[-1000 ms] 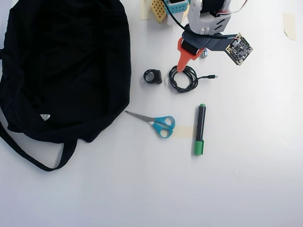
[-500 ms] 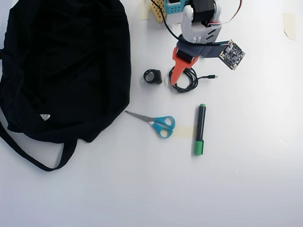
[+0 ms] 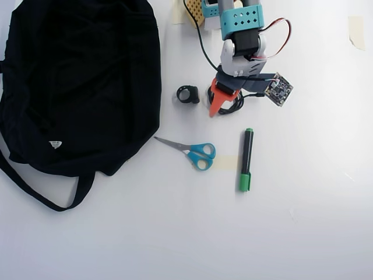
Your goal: Put the cable into the black bag
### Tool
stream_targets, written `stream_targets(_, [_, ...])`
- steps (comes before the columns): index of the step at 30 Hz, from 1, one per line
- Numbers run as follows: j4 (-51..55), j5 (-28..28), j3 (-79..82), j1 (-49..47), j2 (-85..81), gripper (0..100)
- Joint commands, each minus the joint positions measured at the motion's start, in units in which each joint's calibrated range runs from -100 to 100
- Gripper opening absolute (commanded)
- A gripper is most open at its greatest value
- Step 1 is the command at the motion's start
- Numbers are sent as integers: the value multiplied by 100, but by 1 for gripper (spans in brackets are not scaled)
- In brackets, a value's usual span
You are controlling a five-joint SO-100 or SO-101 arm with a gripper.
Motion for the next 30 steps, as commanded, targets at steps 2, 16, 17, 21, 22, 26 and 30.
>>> stream_targets(2, [-276,51,-271,43,162,38])
stream_targets(16, [-396,51,-244,58,486,45])
stream_targets(17, [-396,51,-244,58,494,45])
stream_targets(21, [-405,56,-253,95,652,45])
stream_targets(22, [-431,56,-262,103,693,45])
stream_targets(26, [-526,104,-262,118,817,45])
stream_targets(30, [-551,104,-244,140,876,45])
